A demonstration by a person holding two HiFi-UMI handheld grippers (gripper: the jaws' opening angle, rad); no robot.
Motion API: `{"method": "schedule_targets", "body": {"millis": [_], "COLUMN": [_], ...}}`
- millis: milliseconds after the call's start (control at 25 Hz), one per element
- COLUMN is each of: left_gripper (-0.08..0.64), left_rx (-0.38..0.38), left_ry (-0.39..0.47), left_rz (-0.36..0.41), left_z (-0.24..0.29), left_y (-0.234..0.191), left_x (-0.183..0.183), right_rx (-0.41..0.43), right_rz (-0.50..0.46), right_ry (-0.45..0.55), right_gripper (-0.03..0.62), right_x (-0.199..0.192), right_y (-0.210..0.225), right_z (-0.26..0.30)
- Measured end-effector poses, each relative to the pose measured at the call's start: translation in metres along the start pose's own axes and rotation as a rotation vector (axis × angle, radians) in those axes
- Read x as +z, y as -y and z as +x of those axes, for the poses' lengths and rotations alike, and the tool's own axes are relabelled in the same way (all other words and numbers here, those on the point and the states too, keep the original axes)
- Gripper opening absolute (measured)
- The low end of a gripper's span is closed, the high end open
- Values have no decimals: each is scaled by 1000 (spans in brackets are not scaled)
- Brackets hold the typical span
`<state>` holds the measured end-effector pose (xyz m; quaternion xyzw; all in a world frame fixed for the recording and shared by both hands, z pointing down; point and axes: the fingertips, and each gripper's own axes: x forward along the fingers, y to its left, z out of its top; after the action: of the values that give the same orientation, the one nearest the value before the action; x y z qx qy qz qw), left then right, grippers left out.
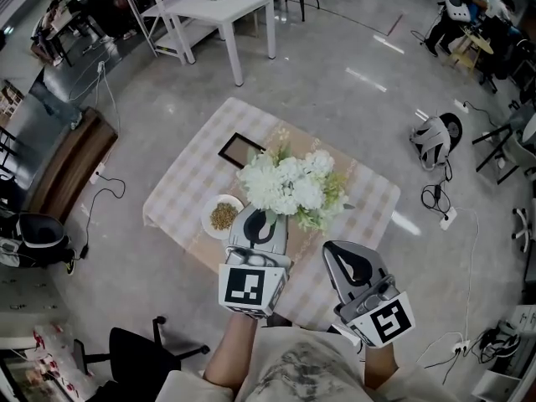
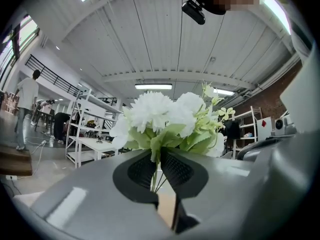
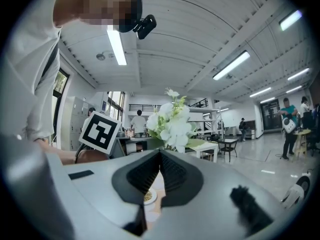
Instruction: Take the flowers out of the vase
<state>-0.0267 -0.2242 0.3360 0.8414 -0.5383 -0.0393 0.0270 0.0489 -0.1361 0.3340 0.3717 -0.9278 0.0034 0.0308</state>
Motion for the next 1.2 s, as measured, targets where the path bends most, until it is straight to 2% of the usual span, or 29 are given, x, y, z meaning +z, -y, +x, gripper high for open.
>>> {"method": "schedule_targets", "body": {"millis": [760,1200], "left_gripper": [34,33], "left_rx": [-28,-23], "left_ry": [47,39], "left_rz": [-35,-21], "left_z": [-37,-61], "left_y": [4,8], "left_x": [34,29], "right_rx": [23,35], "right_rz": [-38,-49], "right_ry": [46,44], "right_gripper": [15,15], "right_x": [26,26], "right_y": [-26,-39], "right_z": [-12,-18]}}
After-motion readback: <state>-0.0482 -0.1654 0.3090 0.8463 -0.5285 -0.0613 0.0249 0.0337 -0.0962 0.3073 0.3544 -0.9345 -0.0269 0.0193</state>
